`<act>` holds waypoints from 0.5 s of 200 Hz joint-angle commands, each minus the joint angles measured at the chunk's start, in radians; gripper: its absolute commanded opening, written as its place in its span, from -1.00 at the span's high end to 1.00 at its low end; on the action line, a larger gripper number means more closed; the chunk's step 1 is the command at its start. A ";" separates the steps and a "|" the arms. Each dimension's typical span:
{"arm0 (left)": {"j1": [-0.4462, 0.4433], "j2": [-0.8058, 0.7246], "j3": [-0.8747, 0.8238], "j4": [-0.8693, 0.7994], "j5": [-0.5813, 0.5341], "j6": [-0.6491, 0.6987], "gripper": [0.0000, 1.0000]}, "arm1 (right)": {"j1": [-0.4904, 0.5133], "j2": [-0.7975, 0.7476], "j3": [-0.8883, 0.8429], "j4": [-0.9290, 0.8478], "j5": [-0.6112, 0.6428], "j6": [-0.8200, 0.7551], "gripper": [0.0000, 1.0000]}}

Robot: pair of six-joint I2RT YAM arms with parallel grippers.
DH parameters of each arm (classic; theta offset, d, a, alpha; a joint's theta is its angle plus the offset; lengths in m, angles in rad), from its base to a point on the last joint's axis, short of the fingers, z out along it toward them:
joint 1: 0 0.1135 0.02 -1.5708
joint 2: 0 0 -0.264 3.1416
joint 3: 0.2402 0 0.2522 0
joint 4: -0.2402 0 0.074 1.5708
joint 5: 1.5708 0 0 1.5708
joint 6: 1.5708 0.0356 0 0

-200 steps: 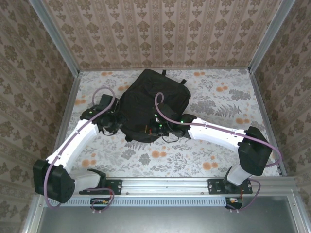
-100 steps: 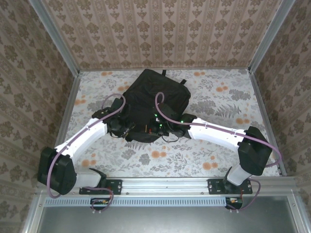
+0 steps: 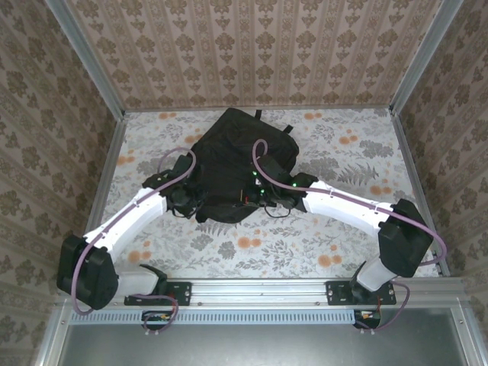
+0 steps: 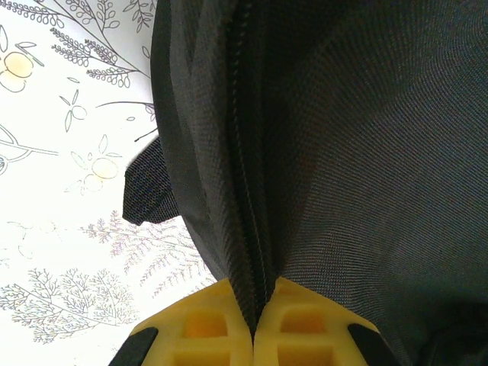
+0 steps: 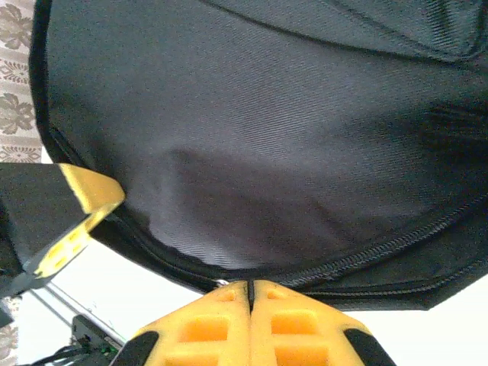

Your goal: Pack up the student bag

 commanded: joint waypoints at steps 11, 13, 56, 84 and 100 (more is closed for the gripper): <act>0.002 -0.020 -0.009 -0.031 -0.054 0.016 1.00 | -0.021 -0.046 -0.021 -0.065 0.043 -0.097 1.00; 0.002 -0.021 -0.009 -0.031 -0.054 0.018 1.00 | -0.023 -0.047 -0.021 -0.067 0.044 -0.101 1.00; 0.002 -0.018 -0.011 -0.029 -0.057 0.023 1.00 | -0.029 -0.078 -0.032 -0.065 0.010 -0.133 1.00; 0.001 -0.020 -0.002 -0.038 -0.062 0.034 1.00 | -0.027 -0.074 -0.011 -0.085 -0.037 -0.156 1.00; 0.001 -0.032 -0.006 -0.044 -0.072 0.039 1.00 | -0.034 -0.073 0.005 -0.134 0.003 -0.184 1.00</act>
